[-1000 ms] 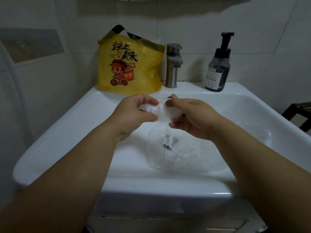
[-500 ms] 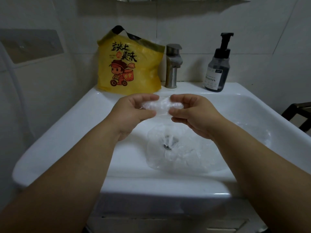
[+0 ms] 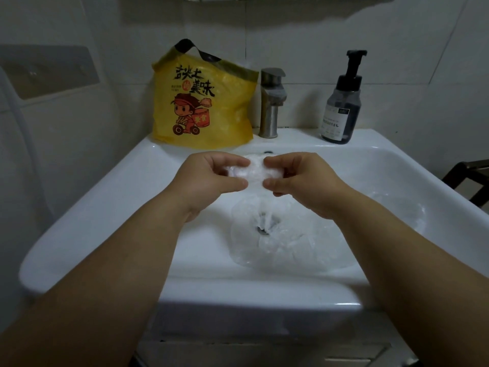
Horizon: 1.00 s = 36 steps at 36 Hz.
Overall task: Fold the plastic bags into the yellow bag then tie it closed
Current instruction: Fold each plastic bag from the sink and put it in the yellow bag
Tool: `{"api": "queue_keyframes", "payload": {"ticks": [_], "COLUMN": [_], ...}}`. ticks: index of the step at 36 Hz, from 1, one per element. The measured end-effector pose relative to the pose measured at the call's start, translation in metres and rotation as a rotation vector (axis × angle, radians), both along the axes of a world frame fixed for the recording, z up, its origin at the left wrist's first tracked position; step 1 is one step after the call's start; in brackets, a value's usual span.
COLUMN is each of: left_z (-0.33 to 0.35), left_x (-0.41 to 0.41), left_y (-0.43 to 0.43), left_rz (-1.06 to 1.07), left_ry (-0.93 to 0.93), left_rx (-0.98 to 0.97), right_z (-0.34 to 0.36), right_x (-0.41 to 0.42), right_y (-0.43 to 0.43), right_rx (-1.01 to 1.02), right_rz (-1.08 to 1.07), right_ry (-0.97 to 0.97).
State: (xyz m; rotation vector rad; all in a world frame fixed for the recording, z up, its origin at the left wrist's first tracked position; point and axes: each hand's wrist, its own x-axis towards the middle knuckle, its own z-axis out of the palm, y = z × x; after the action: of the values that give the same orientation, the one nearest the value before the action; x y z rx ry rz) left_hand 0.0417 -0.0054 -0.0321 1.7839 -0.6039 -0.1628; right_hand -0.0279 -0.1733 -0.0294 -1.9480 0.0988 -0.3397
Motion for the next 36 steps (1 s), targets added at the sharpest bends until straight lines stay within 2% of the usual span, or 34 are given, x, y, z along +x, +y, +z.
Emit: {"api": "queue_keyframes", "payload": {"ticks": [6,11,17,24,26,30,36], "left_z": [-0.005,-0.008,-0.009,-0.005,-0.003,0.002,0.007], "left_x": [0.0,0.004,0.007,0.006,0.004,0.0,0.003], "left_y": [-0.005,-0.005,-0.004,0.002,0.003,0.001,0.004], "left_rz": [0.096,0.15,0.116,-0.01,-0.072,-0.107,-0.117], "left_ry": [-0.167,-0.269,-0.363,-0.228,-0.12,0.05,0.272], "left_rx": [0.054,0.047,0.196,0.203,0.136,-0.019,-0.132], "right_z": [-0.004,-0.004,-0.006,-0.001,0.001,0.004,0.008], "right_x": [0.003,0.003,0.004,0.001,0.0,-0.002,-0.005], "right_y": [0.0,0.001,-0.002,-0.003,-0.004,-0.005,-0.008], "right_rx": [-0.277,-0.413,-0.526,-0.299,-0.234,0.02,0.38], "right_rz": [-0.055,-0.088,-0.114,-0.03,-0.02,0.027,0.125], "right_ry": [-0.049,-0.077,-0.126,-0.061,-0.066,-0.016,0.083]}}
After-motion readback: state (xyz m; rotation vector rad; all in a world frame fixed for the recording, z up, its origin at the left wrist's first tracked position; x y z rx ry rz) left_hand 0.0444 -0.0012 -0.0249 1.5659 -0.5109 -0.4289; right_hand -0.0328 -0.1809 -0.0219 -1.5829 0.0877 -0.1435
